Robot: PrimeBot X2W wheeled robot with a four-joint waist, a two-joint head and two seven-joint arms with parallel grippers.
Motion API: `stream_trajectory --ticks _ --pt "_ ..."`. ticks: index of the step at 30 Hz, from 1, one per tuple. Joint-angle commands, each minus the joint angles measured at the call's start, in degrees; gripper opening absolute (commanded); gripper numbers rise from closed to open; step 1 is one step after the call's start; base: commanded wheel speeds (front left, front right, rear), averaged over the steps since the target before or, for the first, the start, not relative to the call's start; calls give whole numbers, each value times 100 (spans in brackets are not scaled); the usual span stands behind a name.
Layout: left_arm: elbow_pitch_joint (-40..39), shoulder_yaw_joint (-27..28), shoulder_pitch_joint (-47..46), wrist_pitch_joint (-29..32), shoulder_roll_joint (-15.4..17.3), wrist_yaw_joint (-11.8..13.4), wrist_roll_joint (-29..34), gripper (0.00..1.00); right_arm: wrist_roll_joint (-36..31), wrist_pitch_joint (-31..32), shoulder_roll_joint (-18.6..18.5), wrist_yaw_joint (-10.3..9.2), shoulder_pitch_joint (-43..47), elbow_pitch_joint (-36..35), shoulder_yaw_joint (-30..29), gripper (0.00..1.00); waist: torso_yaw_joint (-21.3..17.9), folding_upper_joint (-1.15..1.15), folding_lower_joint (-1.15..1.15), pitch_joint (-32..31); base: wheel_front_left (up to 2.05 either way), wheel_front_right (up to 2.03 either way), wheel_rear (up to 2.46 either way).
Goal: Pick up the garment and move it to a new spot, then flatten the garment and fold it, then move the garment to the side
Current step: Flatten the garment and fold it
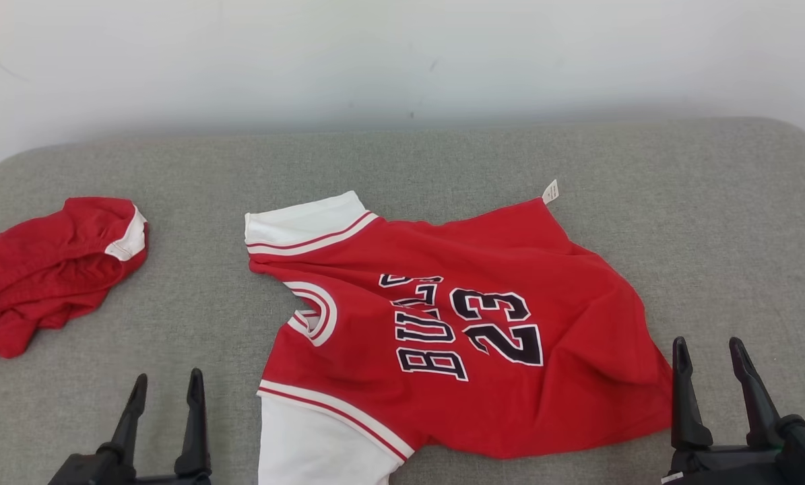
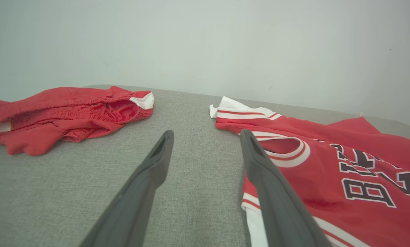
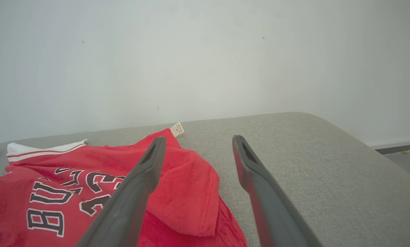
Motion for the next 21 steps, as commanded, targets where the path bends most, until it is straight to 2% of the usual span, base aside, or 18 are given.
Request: stream_trajectory --ticks 1,21 --pt "-73 83 98 -19 18 8 48 100 -66 -48 -8 -13 37 -99 55 100 -8 0 0 -51 0 0 0" --pt "-559 566 462 -19 -45 31 396 100 11 -127 -66 -13 247 -79 316 100 -5 0 0 -171 0 0 0"
